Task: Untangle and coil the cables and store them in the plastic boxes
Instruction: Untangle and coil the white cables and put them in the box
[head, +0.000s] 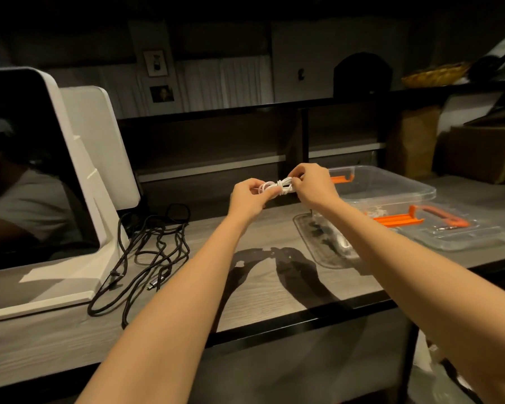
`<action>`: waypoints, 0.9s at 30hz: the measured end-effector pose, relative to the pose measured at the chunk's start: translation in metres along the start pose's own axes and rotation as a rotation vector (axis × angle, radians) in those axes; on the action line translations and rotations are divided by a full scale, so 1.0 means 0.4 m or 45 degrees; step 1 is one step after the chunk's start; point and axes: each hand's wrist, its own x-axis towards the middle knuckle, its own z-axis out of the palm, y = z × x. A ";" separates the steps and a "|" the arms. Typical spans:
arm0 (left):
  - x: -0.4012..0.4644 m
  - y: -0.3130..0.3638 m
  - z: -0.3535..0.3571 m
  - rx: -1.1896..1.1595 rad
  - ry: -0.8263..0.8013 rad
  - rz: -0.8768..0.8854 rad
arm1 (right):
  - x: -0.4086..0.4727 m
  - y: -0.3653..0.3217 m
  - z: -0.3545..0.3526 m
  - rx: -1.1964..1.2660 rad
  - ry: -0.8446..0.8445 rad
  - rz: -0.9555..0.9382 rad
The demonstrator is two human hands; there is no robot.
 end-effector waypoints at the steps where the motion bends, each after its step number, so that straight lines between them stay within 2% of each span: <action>1: -0.001 0.014 0.005 -0.025 -0.018 0.008 | 0.003 -0.005 -0.020 0.005 0.022 -0.002; 6: 0.011 0.076 0.049 0.002 -0.118 0.013 | 0.002 0.012 -0.102 -0.079 0.062 0.045; 13: 0.049 0.102 0.157 -0.049 -0.121 -0.031 | 0.014 0.086 -0.175 -0.259 0.066 0.238; 19: 0.090 0.105 0.241 0.106 -0.192 0.067 | 0.061 0.158 -0.207 -0.399 0.136 0.406; 22: 0.113 0.101 0.276 0.168 -0.159 0.124 | 0.086 0.179 -0.204 -0.488 0.147 0.459; 27: 0.141 0.073 0.295 0.379 -0.141 0.204 | 0.130 0.213 -0.188 -0.382 0.100 0.487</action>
